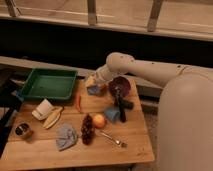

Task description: Place sponge in red bowl

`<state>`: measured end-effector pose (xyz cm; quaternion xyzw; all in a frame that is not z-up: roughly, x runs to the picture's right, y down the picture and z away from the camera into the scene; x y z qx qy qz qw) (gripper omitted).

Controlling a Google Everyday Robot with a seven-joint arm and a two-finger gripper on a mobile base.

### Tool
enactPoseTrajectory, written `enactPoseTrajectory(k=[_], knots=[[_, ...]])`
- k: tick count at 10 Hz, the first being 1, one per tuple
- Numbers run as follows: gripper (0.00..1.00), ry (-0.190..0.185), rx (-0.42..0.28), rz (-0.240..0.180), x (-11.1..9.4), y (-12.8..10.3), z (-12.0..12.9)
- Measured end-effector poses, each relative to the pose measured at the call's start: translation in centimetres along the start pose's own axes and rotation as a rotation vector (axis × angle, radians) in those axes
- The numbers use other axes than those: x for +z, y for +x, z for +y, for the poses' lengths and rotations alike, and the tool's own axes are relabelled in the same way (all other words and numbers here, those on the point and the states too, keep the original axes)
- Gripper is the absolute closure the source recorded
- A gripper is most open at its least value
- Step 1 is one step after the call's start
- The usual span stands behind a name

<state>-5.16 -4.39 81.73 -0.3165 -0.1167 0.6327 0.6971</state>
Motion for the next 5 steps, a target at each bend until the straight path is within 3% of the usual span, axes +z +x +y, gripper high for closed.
enactPoseTrajectory(k=[3, 5], knots=[[1.0, -0.028, 0.051, -0.025, -0.3, -3.8, -2.6], [1.0, -0.031, 0.061, -0.028, -0.4, -4.2, -3.2]])
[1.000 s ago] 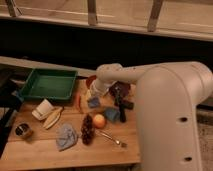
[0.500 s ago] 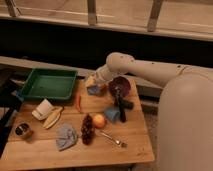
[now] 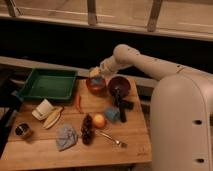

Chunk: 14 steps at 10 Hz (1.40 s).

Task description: Place sponge in red bowl

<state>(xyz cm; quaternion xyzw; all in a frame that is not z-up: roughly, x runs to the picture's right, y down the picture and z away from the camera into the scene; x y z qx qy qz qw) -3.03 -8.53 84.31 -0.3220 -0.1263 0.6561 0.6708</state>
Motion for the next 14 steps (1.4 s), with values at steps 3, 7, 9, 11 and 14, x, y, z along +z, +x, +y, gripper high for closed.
enactPoseTrajectory(k=[3, 7, 9, 11, 14], knots=[[1.0, -0.001, 0.013, -0.041, 0.9, -0.6, -0.4], [1.0, -0.009, 0.0, -0.141, 5.1, -3.6, 0.6], [0.94, 0.017, -0.003, -0.152, 6.3, -3.9, -0.2], [0.74, 0.047, 0.023, -0.162, 7.4, -3.6, -1.7], [0.43, 0.049, 0.066, -0.188, 7.5, -4.2, -3.1]])
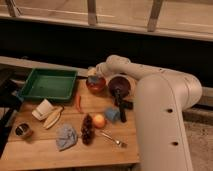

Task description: Place sponge in red bowl

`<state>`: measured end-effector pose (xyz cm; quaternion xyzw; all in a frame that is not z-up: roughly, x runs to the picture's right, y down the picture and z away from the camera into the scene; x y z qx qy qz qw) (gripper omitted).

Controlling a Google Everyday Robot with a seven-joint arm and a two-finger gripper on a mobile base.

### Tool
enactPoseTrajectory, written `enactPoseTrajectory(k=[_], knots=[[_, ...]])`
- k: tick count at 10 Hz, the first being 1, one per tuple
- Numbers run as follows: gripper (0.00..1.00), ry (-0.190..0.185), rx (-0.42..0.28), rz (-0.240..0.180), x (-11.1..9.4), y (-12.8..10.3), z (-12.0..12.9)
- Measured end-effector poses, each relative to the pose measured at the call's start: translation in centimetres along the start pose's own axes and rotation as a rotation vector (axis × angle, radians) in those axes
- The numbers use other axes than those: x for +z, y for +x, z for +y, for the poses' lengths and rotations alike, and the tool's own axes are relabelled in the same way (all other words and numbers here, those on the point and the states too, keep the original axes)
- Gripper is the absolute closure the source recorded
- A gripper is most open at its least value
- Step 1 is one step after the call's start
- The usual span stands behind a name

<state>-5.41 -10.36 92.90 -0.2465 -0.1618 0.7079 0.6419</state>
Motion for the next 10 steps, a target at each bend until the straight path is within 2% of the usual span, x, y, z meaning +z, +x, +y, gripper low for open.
enactPoseTrajectory(k=[1, 10], knots=[[0.39, -0.006, 0.001, 0.005, 0.16, 0.02, 0.15], [0.38, -0.006, 0.0, 0.005, 0.1, 0.0, 0.08]])
